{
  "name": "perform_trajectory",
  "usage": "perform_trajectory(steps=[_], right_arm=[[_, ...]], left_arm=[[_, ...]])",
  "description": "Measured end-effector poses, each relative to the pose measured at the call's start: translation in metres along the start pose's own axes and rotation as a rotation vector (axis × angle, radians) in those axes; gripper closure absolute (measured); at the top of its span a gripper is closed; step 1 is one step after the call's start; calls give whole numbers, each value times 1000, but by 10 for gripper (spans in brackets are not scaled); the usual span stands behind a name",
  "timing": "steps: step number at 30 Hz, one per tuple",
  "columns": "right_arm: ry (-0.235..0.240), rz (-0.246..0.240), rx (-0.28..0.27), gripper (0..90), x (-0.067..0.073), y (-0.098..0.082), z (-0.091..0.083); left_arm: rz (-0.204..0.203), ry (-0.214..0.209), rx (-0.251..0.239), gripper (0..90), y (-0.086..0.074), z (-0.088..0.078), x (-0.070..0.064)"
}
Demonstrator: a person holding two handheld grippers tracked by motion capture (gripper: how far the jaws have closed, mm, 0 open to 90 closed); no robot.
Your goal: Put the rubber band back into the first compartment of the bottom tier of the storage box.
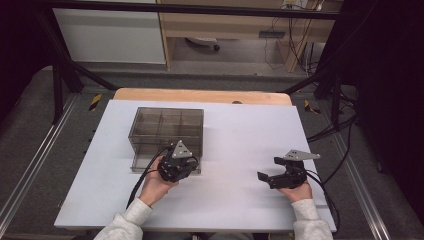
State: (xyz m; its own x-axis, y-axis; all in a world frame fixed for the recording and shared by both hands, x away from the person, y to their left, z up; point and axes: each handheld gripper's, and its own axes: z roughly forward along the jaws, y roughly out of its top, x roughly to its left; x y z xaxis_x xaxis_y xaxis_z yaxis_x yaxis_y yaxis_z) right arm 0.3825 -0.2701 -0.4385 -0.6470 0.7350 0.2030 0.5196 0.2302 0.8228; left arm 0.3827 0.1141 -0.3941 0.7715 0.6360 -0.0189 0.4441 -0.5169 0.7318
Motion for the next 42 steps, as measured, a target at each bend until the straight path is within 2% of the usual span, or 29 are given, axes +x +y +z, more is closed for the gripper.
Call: perform_trajectory(steps=[29, 42], right_arm=[[-2, 0, 1, 2, 0, 0, 0], [-2, 0, 1, 2, 0, 0, 0]], left_arm=[[-28, 34, 5, 867, -18, -18, 15], [-54, 54, -5, 867, -27, -30, 24]])
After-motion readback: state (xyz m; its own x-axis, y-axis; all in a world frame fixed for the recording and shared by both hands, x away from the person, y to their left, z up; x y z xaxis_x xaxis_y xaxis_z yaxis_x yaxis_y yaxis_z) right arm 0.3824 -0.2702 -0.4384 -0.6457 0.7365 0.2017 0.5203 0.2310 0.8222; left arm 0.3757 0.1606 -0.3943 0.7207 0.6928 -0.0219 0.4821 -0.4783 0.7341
